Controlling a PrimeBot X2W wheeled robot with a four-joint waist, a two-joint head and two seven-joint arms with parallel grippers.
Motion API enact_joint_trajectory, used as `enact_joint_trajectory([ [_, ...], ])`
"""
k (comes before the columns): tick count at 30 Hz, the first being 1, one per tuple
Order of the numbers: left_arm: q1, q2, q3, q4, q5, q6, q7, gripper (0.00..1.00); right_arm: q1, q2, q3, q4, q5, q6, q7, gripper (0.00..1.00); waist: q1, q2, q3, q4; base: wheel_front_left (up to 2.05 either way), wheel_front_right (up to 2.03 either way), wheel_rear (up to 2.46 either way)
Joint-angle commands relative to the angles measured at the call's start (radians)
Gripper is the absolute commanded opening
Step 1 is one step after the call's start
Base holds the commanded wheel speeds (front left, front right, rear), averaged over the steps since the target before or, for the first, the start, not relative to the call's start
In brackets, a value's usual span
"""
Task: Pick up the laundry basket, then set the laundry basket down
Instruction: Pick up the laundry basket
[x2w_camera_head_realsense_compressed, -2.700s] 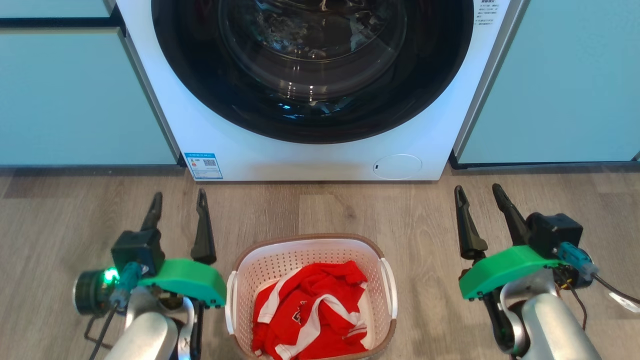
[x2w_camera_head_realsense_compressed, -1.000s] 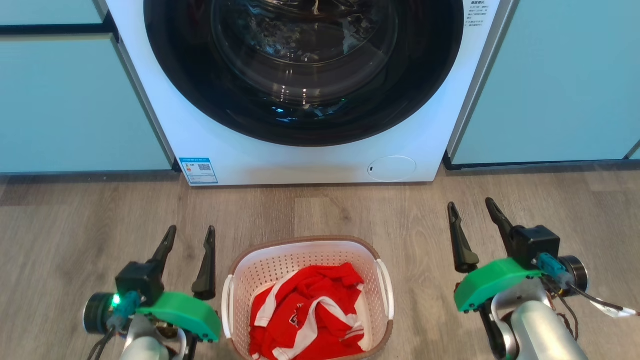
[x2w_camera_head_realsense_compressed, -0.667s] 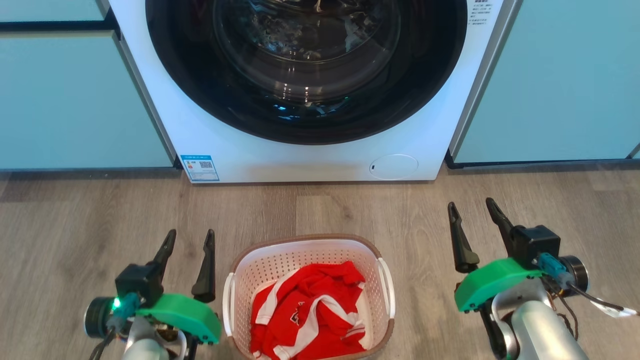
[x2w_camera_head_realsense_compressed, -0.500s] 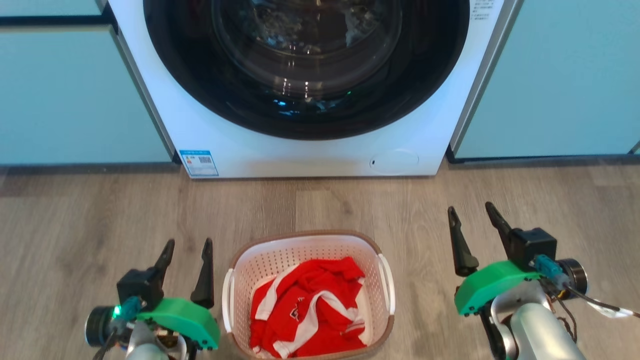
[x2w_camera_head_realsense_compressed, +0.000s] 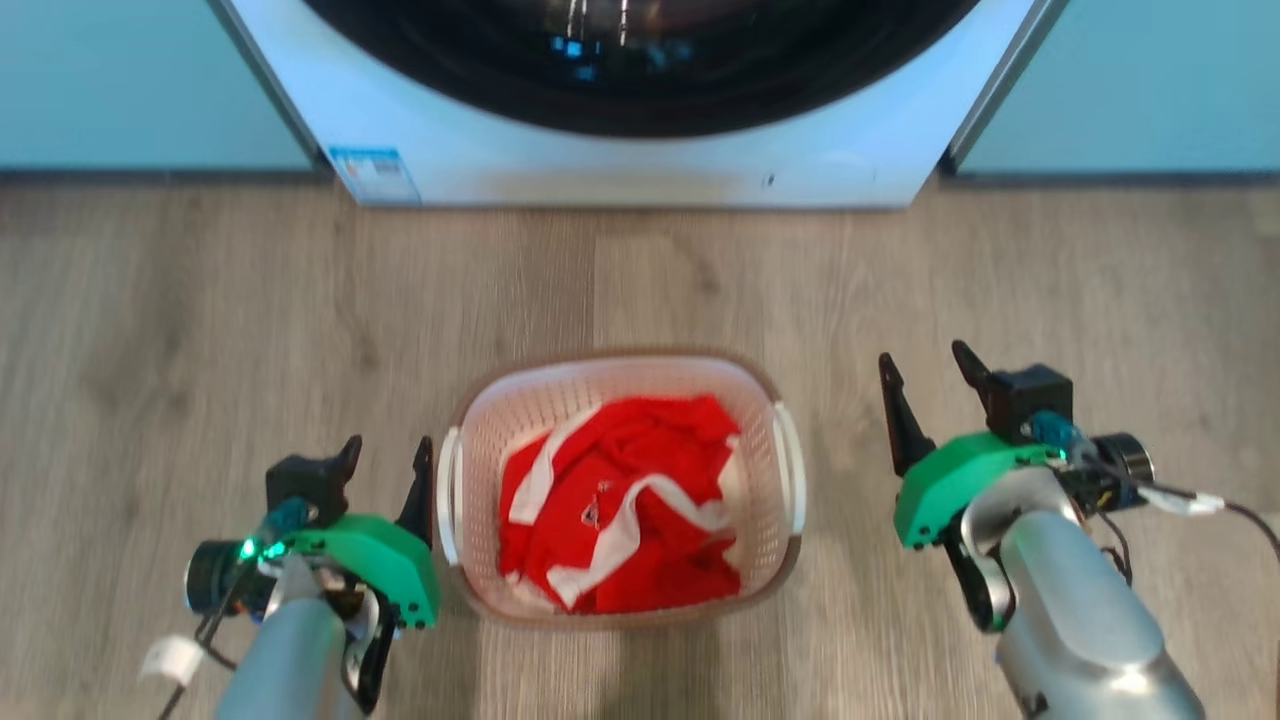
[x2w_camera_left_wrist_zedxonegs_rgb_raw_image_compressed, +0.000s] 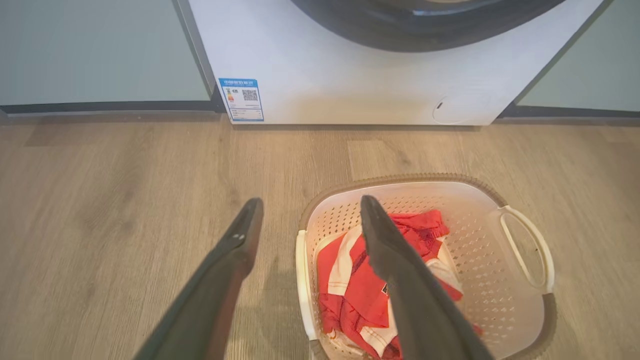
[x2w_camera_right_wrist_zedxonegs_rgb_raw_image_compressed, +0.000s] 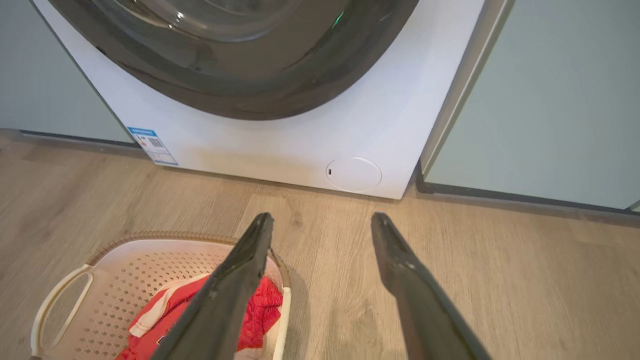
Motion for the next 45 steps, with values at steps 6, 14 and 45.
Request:
enact_joint_trajectory([
  [6,-0.147,0.021,0.003,0.131,0.015,-0.017,-0.008,1.0,-0.106,-0.006,0.053,0.071,0.02,0.006,0.034,1.0,-0.0002,0.0,0.161,0.019,0.0,0.0,0.0],
  [14,-0.281,0.033,-0.035,0.297,0.015,-0.027,-0.008,1.0,-0.196,-0.006,0.111,0.167,0.062,0.006,0.069,1.0,-0.0002,0.0,0.285,0.027,0.0,0.0,0.0],
  [45,-0.496,0.034,-0.231,0.53,-0.094,-0.029,-0.008,1.0,-0.313,-0.006,0.294,0.33,0.259,0.006,0.084,1.0,-0.0002,0.0,0.505,0.015,0.0,0.0,0.0],
])
